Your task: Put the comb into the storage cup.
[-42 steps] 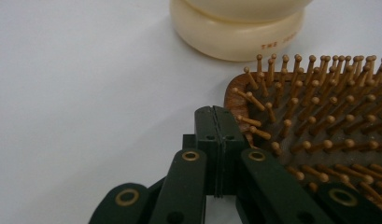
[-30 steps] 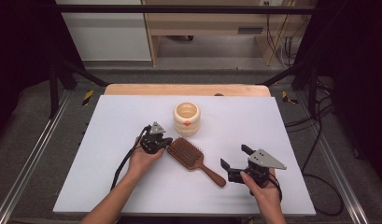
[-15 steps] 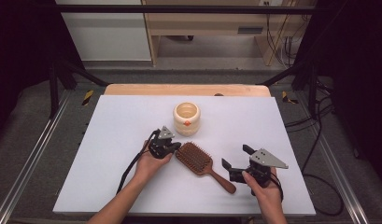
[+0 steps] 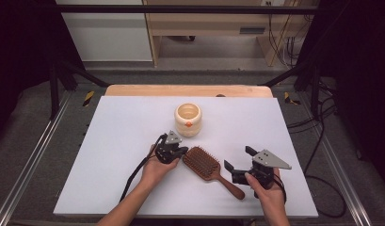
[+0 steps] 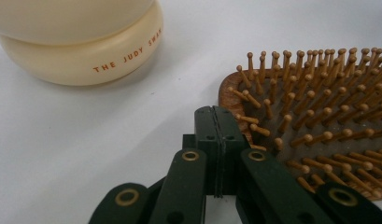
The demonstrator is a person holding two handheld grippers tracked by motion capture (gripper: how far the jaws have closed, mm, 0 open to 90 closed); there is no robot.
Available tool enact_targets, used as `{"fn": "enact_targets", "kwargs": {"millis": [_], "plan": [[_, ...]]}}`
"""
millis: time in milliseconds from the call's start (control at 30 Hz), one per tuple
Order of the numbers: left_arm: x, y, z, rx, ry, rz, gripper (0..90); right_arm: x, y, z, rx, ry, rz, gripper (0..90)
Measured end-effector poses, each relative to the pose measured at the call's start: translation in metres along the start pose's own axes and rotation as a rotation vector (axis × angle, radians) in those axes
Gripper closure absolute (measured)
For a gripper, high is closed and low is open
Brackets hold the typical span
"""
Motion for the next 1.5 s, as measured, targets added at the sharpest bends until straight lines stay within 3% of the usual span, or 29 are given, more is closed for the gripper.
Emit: {"fn": "enact_targets", "kwargs": {"millis": [367,467,500,533,567,633,667,733,767,867,900,933,1000,1067,1167,1200,1233,1267,1333,1400,1433,1467,1500], "plan": [[0.000,0.003,0.000,0.007,0.011,-0.027,90.0,-0.002,-0.001,0.000,0.008,-0.013,-0.004,4.3],[-0.012,0.002,-0.001,0.016,0.061,-0.079,90.0,-0.004,-0.001,-0.001,0.006,-0.011,-0.003,4.3],[-0.012,0.002,-0.001,0.016,0.061,-0.079,90.0,-0.004,-0.001,-0.001,0.006,-0.011,-0.003,4.3],[-0.025,0.001,-0.001,0.038,0.094,-0.108,90.0,-0.005,-0.001,-0.001,-0.006,-0.015,-0.005,4.4],[-0.025,0.001,-0.001,0.038,0.094,-0.108,90.0,-0.005,-0.001,-0.001,-0.006,-0.015,-0.005,4.4],[-0.051,0.000,0.004,0.035,0.156,-0.139,90.0,-0.006,-0.002,-0.001,-0.028,-0.019,0.001,5.2],[-0.051,0.000,0.004,0.035,0.156,-0.139,90.0,-0.007,-0.004,-0.001,-0.034,-0.024,-0.005,5.5],[-0.076,0.000,0.011,0.028,0.202,-0.154,90.0,-0.007,-0.005,-0.001,-0.043,-0.033,-0.003,6.3],[-0.076,0.000,0.011,0.028,0.202,-0.154,90.0,-0.007,-0.005,-0.001,-0.043,-0.033,-0.003,6.3],[-0.115,0.000,0.024,0.026,0.254,-0.188,90.0,-0.008,-0.009,-0.001,-0.060,-0.055,-0.004,7.0],[-0.115,0.000,0.024,0.026,0.254,-0.188,89.6,-0.009,-0.010,-0.001,-0.064,-0.060,-0.007,7.2],[-0.134,0.000,0.031,0.006,0.284,-0.203,88.0,-0.008,-0.012,-0.002,-0.070,-0.067,-0.007,7.3],[-0.152,-0.001,0.037,-0.007,0.306,-0.223,81.4,-0.007,-0.014,-0.002,-0.075,-0.087,-0.011,7.6],[-0.169,-0.005,0.043,-0.015,0.330,-0.269,65.9,-0.006,-0.017,-0.003,-0.092,-0.116,-0.015,8.4],[-0.183,-0.009,0.051,-0.042,0.367,-0.294,46.8,-0.005,-0.022,-0.005,-0.109,-0.141,-0.024,9.1],[-0.189,-0.012,0.054,-0.053,0.378,-0.312,46.8,-0.005,-0.024,-0.006,-0.116,-0.160,-0.030,9.6],[-0.194,-0.015,0.058,-0.059,0.390,-0.331,35.8,-0.006,-0.028,-0.007,-0.138,-0.199,-0.039,9.7],[-0.201,-0.021,0.064,-0.075,0.407,-0.367,31.2,-0.006,-0.029,-0.008,-0.149,-0.207,-0.041,9.7],[-0.205,-0.027,0.074,-0.094,0.425,-0.383,25.0,-0.007,-0.031,-0.009,-0.158,-0.233,-0.048,9.7],[-0.206,-0.030,0.078,-0.088,0.421,-0.399,20.8,-0.006,-0.031,-0.009,-0.165,-0.247,-0.052,9.7],[-0.207,-0.035,0.080,-0.101,0.425,-0.414,14.8,-0.005,-0.031,-0.007,-0.165,-0.287,-0.058,9.7],[-0.207,-0.035,0.080,-0.101,0.425,-0.414,12.5,-0.005,-0.031,-0.007,-0.165,-0.287,-0.058,9.7],[-0.208,-0.039,0.079,-0.126,0.454,-0.411,9.2,-0.004,-0.032,-0.005,-0.172,-0.325,-0.063,10.4]]}}
Point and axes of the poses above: each handheld gripper's, and its own axes: x roughly forward along the jaws, z roughly out of its underside, y roughly to its right, the point moved 7 cm from there along x, roughly forward along the jaws, and after that the axes turned 5 degrees about z, right-handed, at the moved point
